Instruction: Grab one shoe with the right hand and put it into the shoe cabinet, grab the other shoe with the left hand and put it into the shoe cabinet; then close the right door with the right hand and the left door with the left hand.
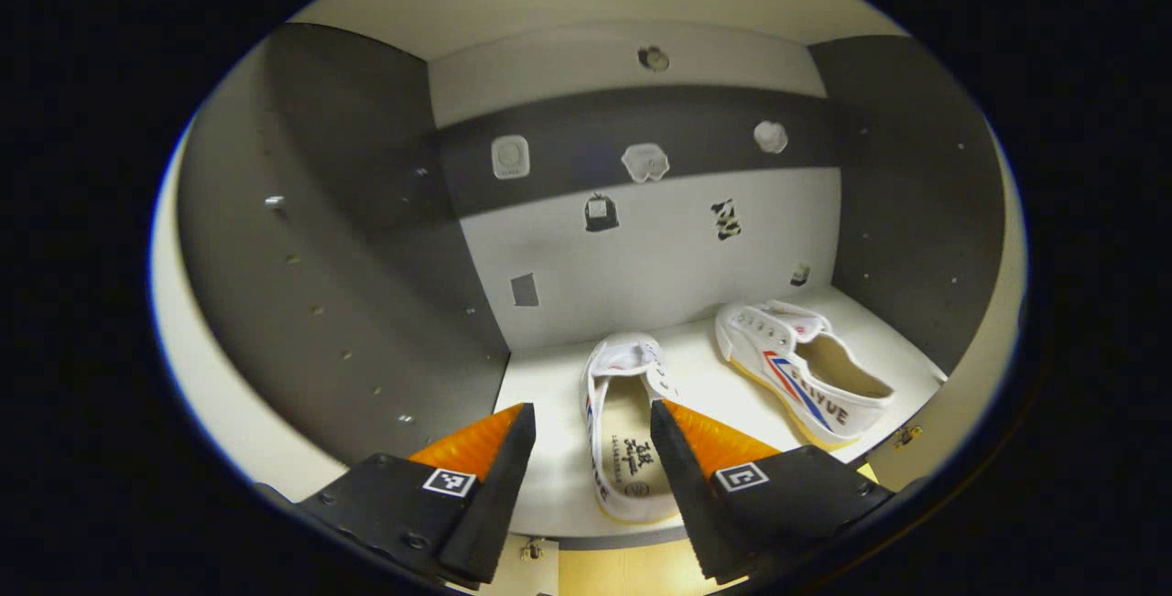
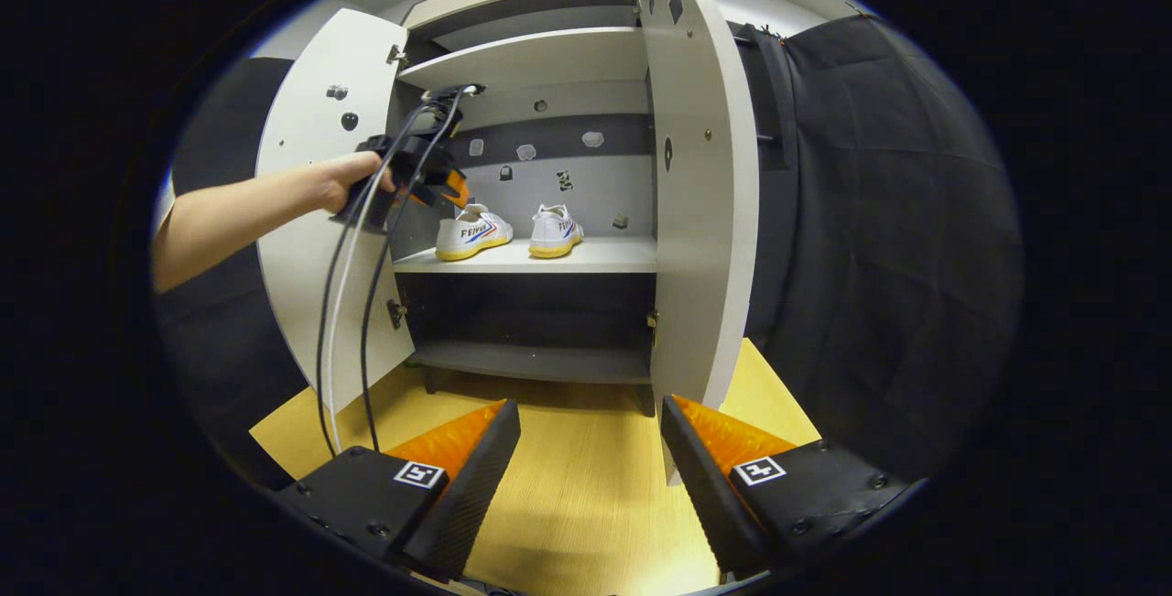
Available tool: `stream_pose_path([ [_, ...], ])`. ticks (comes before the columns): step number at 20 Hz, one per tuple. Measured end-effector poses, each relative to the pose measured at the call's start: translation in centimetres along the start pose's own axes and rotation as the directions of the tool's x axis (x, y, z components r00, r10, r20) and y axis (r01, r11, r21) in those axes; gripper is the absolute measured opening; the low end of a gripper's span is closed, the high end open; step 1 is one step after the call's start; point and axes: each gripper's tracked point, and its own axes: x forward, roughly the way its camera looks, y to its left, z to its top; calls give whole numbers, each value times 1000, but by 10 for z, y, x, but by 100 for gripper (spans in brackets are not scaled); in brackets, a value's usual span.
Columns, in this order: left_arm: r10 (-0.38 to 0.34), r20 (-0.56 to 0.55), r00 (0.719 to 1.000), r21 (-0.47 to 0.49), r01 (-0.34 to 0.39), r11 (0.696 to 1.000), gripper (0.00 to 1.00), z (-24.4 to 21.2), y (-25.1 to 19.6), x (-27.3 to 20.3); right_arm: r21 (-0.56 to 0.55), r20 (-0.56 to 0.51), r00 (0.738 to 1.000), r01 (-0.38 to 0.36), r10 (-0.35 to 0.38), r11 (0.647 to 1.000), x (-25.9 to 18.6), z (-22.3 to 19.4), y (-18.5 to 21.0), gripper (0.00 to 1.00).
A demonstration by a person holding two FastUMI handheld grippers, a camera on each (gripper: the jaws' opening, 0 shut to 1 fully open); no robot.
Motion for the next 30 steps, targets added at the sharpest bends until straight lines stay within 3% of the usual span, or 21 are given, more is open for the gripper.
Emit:
stream_pose_path([
  [4, -24, 142, 990, 17, 22, 1000, 96, -13, -15, -89, -5, 32, 999, -2, 3, 1000, -4, 18, 0, 99],
  [6, 1, 200, 980, -9, 1, 1000, 96, -25, -16, -128, -5, 46, 999, -4, 4, 1000, -5, 26, 1, 98],
  [11, -31, 258, 966, -61, 48, 997, 96, -70, -36, -203, -4, 94, 996, 8, -8, 1000, -13, 59, -7, 98],
  [17, -67, 290, 955, -85, 96, 992, 96, -110, -42, -242, 30, 142, 988, 59, -63, 998, -34, 92, -32, 98],
  [21, -94, 243, 965, -130, 129, 983, 97, -133, -50, -246, 65, 158, 978, 128, -136, 990, -49, 113, -67, 98],
  [30, -102, 216, 971, -71, 119, 990, 97, -165, -60, -256, 77, 256, 923, 276, -287, 958, -55, 196, -173, 98],
])
